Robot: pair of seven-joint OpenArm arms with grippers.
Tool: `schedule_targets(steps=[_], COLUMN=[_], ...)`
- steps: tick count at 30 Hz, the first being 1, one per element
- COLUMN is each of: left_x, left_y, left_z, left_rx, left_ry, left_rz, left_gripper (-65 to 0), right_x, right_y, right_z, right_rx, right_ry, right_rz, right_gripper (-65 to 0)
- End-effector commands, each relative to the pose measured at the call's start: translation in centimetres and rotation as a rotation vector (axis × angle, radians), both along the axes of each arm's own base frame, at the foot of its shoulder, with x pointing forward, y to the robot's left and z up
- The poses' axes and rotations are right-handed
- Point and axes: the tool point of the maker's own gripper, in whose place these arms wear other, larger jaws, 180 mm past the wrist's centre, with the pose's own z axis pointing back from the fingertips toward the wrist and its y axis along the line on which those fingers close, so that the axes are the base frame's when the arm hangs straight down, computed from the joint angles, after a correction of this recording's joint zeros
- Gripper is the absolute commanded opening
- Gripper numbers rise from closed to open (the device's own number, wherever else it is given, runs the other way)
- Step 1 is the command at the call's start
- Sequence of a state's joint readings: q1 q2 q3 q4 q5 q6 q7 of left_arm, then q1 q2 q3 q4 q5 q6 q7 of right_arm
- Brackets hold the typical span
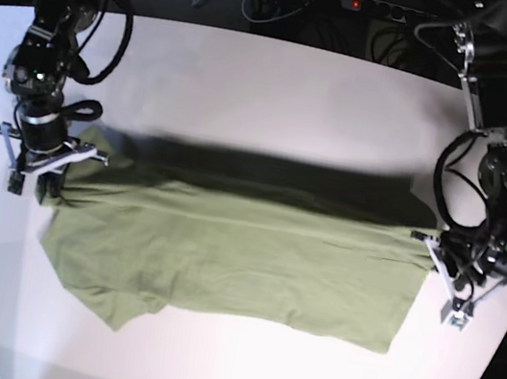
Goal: Fold the T-shirt properly
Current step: 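Lift the shirt edge with both grippers and fold it across the shirt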
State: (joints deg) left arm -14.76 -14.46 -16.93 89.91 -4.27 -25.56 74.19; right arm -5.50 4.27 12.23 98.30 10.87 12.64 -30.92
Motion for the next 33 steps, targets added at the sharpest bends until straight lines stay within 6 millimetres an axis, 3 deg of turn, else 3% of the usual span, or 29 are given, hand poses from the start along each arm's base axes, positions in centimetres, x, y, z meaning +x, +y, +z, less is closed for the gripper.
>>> schedule_targets(steps=[1,6,12,17,24,33], left_x=[1.0,1.9,3.5,4.6,5.9,7.1], left_y=[0.7,0.8,-0.5,-1.1,-1.4,-1.5], left_z=[1.0,0.0,-0.5,-0.9,-2.0,-1.4], left_rx=[0.009,-0.026,-0.082,-0.118,-0.164,-0.175], left_ry=[-0.027,0.014,0.003,-0.005,-0.029,-0.111], left_rz=[0.010,0.026,0.021,0.022,0.027,0.022], left_gripper=[-63.8,-63.8,-63.8,-63.8,-63.8,-63.8], right_x=[0.9,1.5,2.3,3.2,4.8,6.5], right_y=[-0.2,-0.3,-0.4,-0.4,1.1,0.8], right_z=[1.7,2.3,0.4,1.0,1.7,0.1], right_rx=[-0.017,-0.019,0.011,0.015,-0.014,-0.061], right_ry=[-0.054,-0.070,-0.024,-0.040,-0.051,0.003], right_rz=[0.010,0.010,0.002,0.001,0.072,0.072], right_gripper=[-64.6,-64.6,-64.6,-64.6,-64.6,-64.6])
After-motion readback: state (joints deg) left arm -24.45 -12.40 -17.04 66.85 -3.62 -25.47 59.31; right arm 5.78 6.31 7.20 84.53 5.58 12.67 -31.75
